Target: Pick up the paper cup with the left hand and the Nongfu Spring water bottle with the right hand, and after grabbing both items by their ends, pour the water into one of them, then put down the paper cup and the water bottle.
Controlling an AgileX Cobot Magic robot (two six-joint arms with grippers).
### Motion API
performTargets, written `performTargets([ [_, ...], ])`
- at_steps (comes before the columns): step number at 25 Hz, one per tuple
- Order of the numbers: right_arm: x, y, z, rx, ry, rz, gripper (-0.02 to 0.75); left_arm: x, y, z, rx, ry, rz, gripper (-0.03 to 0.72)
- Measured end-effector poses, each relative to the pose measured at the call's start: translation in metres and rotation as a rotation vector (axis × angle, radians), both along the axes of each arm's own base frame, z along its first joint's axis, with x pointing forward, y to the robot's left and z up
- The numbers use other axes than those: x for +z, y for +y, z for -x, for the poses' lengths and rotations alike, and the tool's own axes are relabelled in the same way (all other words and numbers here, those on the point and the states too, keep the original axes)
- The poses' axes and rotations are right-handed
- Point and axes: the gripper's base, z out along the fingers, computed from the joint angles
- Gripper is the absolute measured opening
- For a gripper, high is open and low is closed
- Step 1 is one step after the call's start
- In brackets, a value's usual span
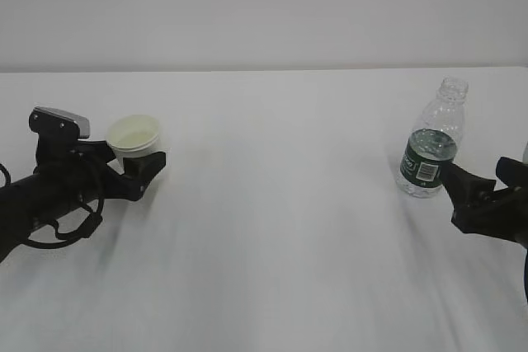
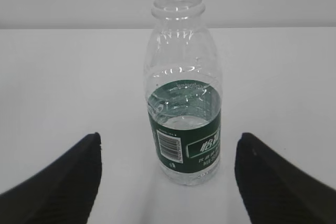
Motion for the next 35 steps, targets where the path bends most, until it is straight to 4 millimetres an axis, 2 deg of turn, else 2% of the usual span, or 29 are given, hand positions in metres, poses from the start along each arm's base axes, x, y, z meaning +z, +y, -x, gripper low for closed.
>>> performTargets([
  [9, 0.0, 0.001, 0.0, 0.012, 0.0, 0.002, 0.592, 0.0, 0.002, 0.016, 0.002, 0.039, -0.005, 0.671],
  [15, 0.008, 0.001, 0.002, 0.015, -0.034, -0.003, 0.593, 0.001, 0.006, 0.028, 0.032, 0.067, -0.004, 0.668],
  [24, 0.006, 0.0, 0.019, 0.022, -0.003, -0.036, 0.592, 0.02, 0.012, 0.043, 0.077, 0.052, 0.006, 0.644],
  [29, 0.019, -0.001, 0.026, 0.022, -0.061, -0.05, 0.592, 0.035, 0.015, 0.057, 0.083, 0.034, 0.01, 0.634],
  [35, 0.039, -0.003, 0.032, 0.015, -0.16, -0.084, 0.592, 0.04, 0.022, 0.082, 0.127, 0.067, 0.011, 0.62],
])
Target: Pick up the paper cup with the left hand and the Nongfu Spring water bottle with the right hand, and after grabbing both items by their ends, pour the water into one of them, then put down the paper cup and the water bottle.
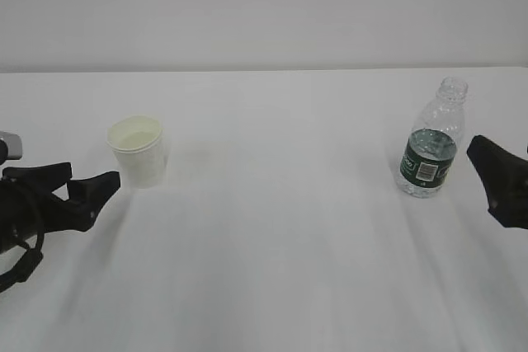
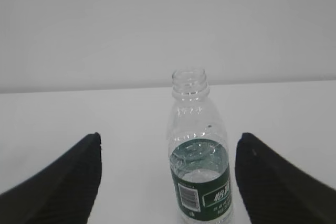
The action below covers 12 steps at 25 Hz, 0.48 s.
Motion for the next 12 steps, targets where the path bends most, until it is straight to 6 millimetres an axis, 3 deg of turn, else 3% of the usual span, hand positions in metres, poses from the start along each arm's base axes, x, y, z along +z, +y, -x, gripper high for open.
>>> performTargets([
  [7, 0.016, -0.004, 0.004, -0.04, -0.076, -0.059, 0.592, 0.012, 0.002, 0.016, 0.014, 0.003, 0.049, 0.594],
  [12, 0.019, -0.007, 0.006, -0.073, -0.087, -0.095, 0.592, 0.035, 0.001, 0.018, 0.008, -0.071, 0.104, 0.589],
])
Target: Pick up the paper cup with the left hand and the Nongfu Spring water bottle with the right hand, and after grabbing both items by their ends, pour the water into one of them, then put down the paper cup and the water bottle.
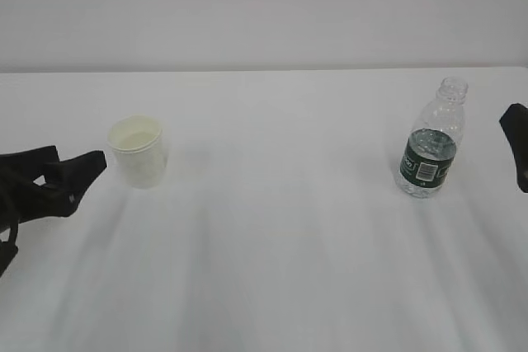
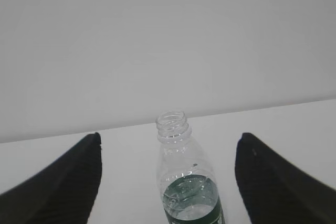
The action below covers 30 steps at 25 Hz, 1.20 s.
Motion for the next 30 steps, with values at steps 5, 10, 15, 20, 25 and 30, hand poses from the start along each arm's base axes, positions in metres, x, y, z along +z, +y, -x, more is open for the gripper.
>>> performTargets([
  [5, 0.005, 0.001, -0.004, 0.0, -0.022, -0.007, 0.592, 0.02, -0.001, 0.004, -0.013, -0.073, 0.023, 0.588],
  [10, 0.027, 0.003, -0.025, -0.006, -0.106, -0.024, 0.592, 0.04, 0.0, 0.008, -0.012, -0.152, 0.047, 0.588],
  [15, 0.05, 0.007, -0.049, -0.005, -0.122, -0.029, 0.592, 0.058, 0.003, 0.012, 0.022, -0.226, 0.071, 0.588],
  [20, 0.072, 0.011, -0.067, 0.008, -0.132, -0.02, 0.592, 0.077, 0.009, 0.018, 0.07, -0.301, 0.106, 0.588],
  [25, 0.089, 0.014, -0.079, 0.022, -0.149, -0.006, 0.592, 0.098, 0.011, 0.017, 0.094, -0.365, 0.137, 0.588],
  [30, 0.112, 0.015, -0.079, 0.029, -0.164, 0.006, 0.592, 0.13, 0.01, 0.009, 0.1, -0.418, 0.174, 0.588],
])
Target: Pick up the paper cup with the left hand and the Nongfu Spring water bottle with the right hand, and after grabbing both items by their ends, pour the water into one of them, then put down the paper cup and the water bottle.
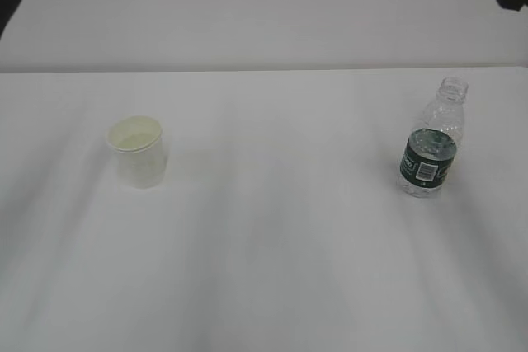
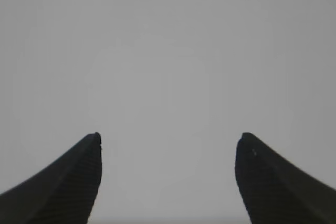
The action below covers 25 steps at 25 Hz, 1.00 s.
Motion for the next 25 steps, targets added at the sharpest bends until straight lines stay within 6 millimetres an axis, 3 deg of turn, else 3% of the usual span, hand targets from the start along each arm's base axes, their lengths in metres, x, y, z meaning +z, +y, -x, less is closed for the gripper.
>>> performTargets([
  [6, 0.031, -0.002, 0.011, -0.002, -0.045, 0.0, 0.592, 0.043, 0.003, 0.005, 0.026, -0.048, -0.009, 0.587],
  [10, 0.051, -0.003, 0.026, 0.001, -0.059, 0.021, 0.592, 0.061, 0.006, 0.018, 0.043, -0.061, -0.016, 0.587],
  [17, 0.087, -0.011, 0.071, -0.022, -0.07, 0.063, 0.592, 0.082, 0.012, 0.059, 0.075, -0.059, -0.1, 0.587],
  [25, 0.097, -0.022, 0.124, -0.052, -0.007, 0.134, 0.592, 0.1, 0.025, 0.111, 0.138, -0.094, -0.12, 0.557],
])
